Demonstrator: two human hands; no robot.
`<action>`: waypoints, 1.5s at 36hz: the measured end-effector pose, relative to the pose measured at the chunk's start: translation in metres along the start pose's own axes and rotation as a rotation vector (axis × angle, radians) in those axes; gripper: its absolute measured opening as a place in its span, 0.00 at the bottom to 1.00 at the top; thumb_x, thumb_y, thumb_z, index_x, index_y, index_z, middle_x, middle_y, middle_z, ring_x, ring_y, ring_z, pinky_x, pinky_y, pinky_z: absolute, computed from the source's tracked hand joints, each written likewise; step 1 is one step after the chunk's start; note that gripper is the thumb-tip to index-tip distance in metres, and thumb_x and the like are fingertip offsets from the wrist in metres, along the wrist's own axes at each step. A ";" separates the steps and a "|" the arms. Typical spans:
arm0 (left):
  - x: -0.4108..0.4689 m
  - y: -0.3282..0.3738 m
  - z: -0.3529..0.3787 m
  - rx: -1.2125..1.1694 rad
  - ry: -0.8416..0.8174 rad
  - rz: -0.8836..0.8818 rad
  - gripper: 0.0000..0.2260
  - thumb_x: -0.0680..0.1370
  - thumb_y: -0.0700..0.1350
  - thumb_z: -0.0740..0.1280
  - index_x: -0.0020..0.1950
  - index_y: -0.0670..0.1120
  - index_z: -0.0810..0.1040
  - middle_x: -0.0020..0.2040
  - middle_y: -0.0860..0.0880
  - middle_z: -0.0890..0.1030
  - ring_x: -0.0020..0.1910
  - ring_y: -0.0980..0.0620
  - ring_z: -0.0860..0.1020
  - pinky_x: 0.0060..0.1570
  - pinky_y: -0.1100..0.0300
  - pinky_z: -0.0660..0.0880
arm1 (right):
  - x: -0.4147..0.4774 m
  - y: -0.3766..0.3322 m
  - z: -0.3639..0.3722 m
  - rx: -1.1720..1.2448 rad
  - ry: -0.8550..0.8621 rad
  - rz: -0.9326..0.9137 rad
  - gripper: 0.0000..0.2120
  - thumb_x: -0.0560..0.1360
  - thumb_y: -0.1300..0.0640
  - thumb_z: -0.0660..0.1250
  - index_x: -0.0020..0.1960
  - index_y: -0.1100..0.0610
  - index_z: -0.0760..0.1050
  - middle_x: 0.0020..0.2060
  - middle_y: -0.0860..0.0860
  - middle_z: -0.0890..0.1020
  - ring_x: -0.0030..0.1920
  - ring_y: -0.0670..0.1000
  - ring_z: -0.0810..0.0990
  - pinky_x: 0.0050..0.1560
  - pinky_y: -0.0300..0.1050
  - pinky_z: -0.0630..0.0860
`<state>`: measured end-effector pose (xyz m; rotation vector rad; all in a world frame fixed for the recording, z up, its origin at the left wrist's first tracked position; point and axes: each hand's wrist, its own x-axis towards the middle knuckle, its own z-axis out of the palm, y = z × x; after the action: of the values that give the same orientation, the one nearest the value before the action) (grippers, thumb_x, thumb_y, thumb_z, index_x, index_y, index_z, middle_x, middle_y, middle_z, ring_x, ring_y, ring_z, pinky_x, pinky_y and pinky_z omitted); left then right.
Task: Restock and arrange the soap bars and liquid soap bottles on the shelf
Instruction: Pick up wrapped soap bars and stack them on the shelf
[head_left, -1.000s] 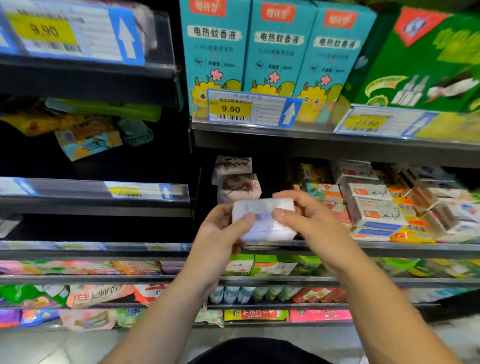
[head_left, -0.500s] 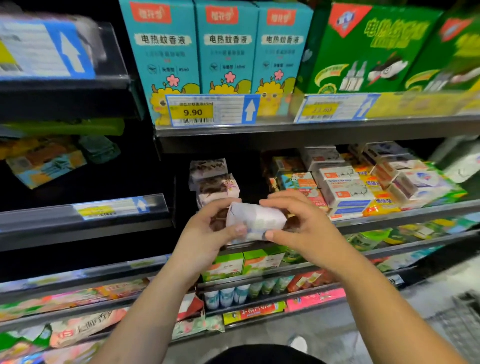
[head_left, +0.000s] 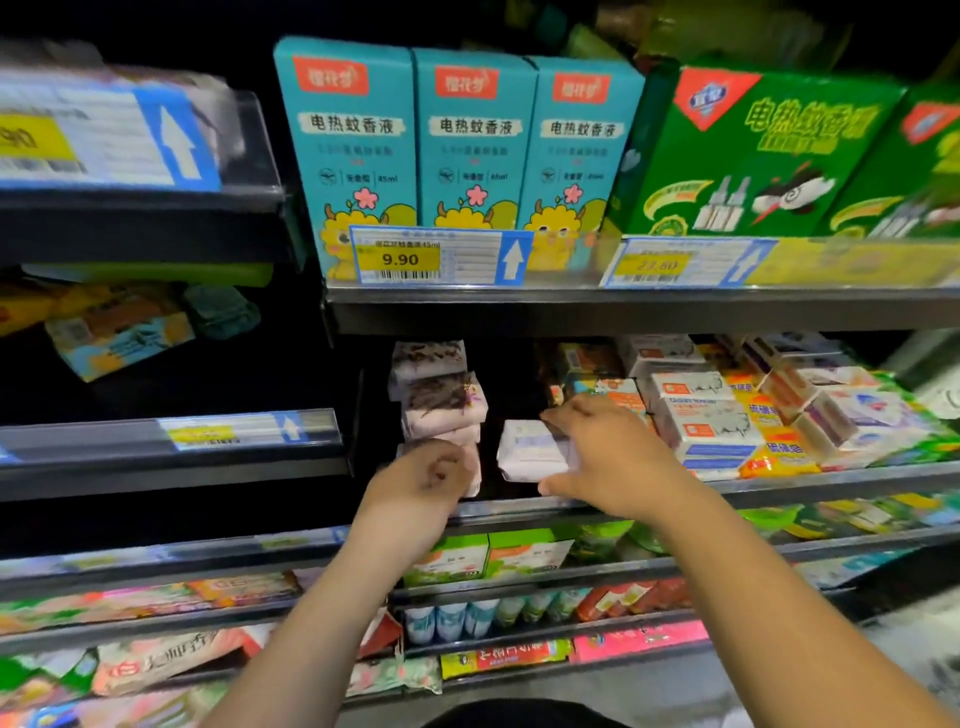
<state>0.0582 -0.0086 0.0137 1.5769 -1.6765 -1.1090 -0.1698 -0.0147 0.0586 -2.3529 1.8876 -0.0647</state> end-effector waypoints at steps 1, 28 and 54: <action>-0.001 -0.004 -0.002 0.109 0.020 0.033 0.06 0.80 0.53 0.66 0.52 0.56 0.81 0.51 0.58 0.83 0.52 0.55 0.80 0.55 0.55 0.77 | 0.004 0.003 0.001 -0.012 -0.016 0.012 0.41 0.69 0.37 0.73 0.77 0.50 0.64 0.69 0.51 0.71 0.69 0.55 0.68 0.67 0.47 0.68; 0.004 -0.051 0.003 0.591 -0.030 0.102 0.22 0.83 0.60 0.55 0.77 0.60 0.62 0.80 0.60 0.56 0.76 0.49 0.59 0.69 0.53 0.68 | 0.054 -0.014 0.003 -0.043 -0.379 -0.007 0.20 0.79 0.43 0.65 0.68 0.47 0.76 0.65 0.47 0.79 0.66 0.51 0.75 0.62 0.41 0.69; 0.038 -0.012 0.023 -0.047 0.674 0.257 0.14 0.80 0.45 0.55 0.57 0.40 0.77 0.55 0.47 0.74 0.54 0.51 0.72 0.55 0.62 0.66 | 0.106 -0.022 0.007 0.064 -0.203 -0.234 0.24 0.65 0.38 0.76 0.57 0.46 0.77 0.51 0.48 0.83 0.51 0.52 0.80 0.51 0.47 0.78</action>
<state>0.0394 -0.0416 -0.0129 1.4336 -1.3223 -0.4075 -0.1241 -0.1126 0.0500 -2.4220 1.4943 0.0872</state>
